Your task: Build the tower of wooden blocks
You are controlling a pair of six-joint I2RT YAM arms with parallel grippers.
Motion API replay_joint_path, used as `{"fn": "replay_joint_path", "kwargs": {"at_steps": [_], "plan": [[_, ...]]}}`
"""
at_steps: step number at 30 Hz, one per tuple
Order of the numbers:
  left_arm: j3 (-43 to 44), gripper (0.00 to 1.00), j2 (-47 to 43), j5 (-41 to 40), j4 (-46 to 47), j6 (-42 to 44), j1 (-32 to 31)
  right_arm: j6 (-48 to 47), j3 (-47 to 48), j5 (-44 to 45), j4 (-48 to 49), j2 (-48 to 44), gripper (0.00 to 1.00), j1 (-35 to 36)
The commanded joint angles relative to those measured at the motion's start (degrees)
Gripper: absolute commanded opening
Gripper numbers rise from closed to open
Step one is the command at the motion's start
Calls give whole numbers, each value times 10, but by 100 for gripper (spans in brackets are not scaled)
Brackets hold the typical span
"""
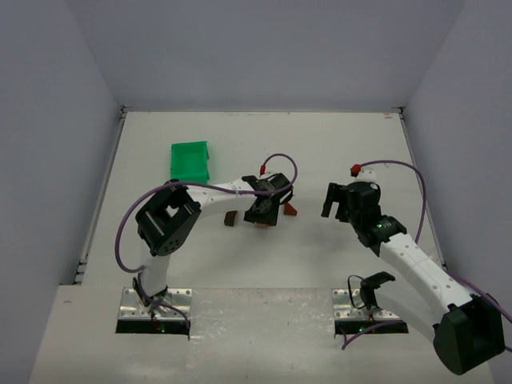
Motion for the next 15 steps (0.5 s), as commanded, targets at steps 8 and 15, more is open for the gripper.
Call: {"fn": "replay_joint_path", "kwargs": {"at_steps": [8,15], "plan": [[18,37,-8,-21,2,-29,-6,10,9,21,10,-13,99,-3],[20,17,-13,-24,0,-24,-6,11,9,21,9,-15,99,-2]]}}
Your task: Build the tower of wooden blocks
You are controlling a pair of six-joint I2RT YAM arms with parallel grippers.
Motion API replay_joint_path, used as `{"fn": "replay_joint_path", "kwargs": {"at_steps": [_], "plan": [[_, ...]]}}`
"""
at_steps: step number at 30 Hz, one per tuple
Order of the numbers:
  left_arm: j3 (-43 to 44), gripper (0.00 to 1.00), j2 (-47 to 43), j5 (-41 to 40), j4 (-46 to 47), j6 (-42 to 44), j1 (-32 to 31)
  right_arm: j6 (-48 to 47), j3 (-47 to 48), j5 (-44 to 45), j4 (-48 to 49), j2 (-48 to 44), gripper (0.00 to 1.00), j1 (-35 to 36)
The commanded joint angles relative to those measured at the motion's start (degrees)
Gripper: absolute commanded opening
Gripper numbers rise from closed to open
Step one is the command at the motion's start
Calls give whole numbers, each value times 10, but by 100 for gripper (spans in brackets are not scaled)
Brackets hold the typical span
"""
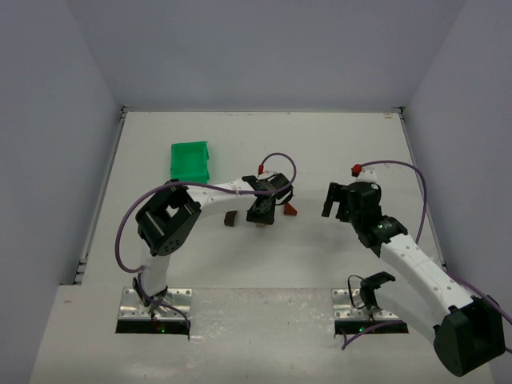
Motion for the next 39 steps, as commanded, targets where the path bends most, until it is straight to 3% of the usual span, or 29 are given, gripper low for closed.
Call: {"fn": "replay_joint_path", "kwargs": {"at_steps": [1,11,15,26,31,39], "plan": [[20,14,-18,-7,0,-1,-5,8,9,18,10,-8,99,-2],[-26,8,-131,-46,-23,36,-2,7,14,15,11,6,99,-2],[-62,2,-166,-60,-35,45,8,6,15,17,11,9,99,-2],[-177,0,-292,-44,36,111,81,1,18,13,16,23,99,-2],[-224,0,-338,36,108,149,127,0,19,10,17,25,99,-2],[-219,0,-311,79,130,172,128,-2,18,9,17,25,99,-2]]}}
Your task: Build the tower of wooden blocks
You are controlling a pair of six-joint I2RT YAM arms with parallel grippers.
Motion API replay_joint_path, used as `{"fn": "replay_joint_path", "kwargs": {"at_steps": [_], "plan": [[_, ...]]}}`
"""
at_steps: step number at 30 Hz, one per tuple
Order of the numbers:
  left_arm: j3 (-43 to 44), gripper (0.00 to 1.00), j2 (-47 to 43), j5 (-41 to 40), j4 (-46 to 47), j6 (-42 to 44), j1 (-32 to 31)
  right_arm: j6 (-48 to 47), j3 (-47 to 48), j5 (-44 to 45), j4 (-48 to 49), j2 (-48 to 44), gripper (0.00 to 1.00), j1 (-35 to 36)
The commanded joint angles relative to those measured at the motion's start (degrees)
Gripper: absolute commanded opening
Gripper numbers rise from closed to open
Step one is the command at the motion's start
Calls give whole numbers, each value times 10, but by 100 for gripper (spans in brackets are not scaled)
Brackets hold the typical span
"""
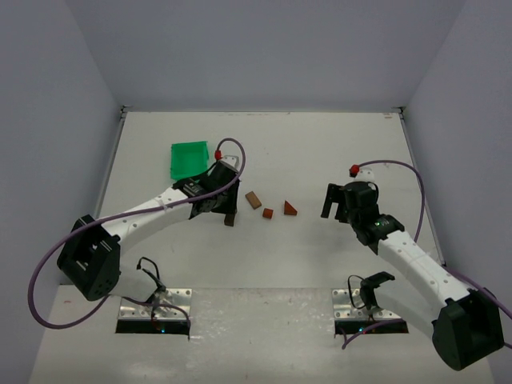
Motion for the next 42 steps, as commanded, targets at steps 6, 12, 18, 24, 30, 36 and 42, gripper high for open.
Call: {"fn": "replay_joint_path", "kwargs": {"at_steps": [6,12,18,24,30,36,42], "plan": [[9,0,29,13,28,37,0,-6,16,10,18,-3,99,-2],[-1,0,35,20,24,27,0,-6,19,9,18,2,99,-2],[4,0,60,20,16,27,0,-7,19,6,19,1,99,-2],[12,0,78,21,18,27,0,-8,18,7,19,0,99,-3],[17,0,89,20,10,29,0,-8,18,8,18,-1,99,-3],[19,2,88,20,11,27,0,-8,19,7,18,0,99,-2],[25,3,91,19,8,30,0,-9,18,7,18,-2,99,-3]]}}
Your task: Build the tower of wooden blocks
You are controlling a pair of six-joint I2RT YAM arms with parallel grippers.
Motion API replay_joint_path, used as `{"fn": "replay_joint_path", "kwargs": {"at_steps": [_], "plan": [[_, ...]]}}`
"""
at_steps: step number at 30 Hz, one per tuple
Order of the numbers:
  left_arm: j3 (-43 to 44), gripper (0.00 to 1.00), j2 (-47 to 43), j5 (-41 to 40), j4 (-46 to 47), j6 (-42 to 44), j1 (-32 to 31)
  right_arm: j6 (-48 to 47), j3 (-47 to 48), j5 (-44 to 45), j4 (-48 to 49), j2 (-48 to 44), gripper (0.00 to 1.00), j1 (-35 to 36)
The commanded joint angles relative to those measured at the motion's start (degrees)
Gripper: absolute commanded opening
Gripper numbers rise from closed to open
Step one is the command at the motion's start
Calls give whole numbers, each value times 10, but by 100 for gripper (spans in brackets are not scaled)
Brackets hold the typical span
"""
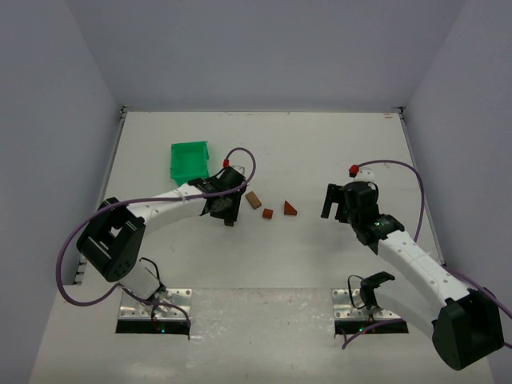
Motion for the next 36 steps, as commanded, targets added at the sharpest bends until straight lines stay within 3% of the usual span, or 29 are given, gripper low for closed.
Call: {"fn": "replay_joint_path", "kwargs": {"at_steps": [1,26,36], "plan": [[25,3,-3,-3,4,3,1,-4,18,7,18,-3,99,-3],[47,7,18,-18,-7,12,1,-6,21,7,17,2,99,-2],[51,23,20,2,-13,15,1,-7,21,4,17,3,99,-2]]}}
